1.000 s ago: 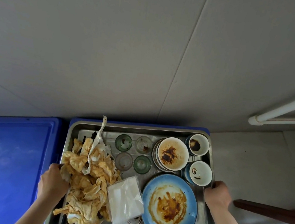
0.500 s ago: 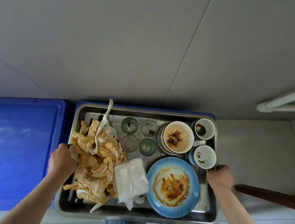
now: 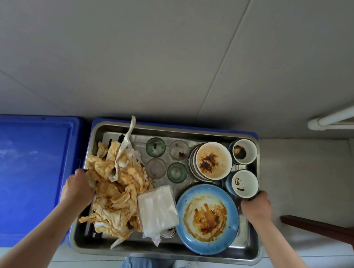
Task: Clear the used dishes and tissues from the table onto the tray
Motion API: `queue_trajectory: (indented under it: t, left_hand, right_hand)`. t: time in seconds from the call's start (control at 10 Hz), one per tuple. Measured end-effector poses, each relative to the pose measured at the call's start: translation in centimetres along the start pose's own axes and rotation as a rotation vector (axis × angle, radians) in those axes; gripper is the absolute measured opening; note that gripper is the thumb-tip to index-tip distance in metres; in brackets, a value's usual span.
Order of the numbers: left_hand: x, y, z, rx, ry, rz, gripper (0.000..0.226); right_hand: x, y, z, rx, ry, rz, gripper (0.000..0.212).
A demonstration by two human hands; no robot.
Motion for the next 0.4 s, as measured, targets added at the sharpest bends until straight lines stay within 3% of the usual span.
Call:
queue_trajectory:
  t: [0.2,0.4]
  left_hand:
    - [2.4,0.5,-1.5,0.011,0.034,0.163,0.056]
    - [7.0,3.1,-4.4,-0.024,-0.056,0.185,0.075]
  right_hand:
    - [2.0,0.7,0.6,-0.015,0.048,0.064,0.056]
    - [5.4,2.9,2.2,-0.082,0.145,0.074,0.05]
Point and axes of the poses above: each hand's wrist, its own x-axis away from the middle knuckle, its own y-axis out of the back of the hand, z = x × y, the point moved 4 cm from there along -x, towards the middle knuckle, and after that the axes turned 1 degree about -z, right-handed, at the moved point
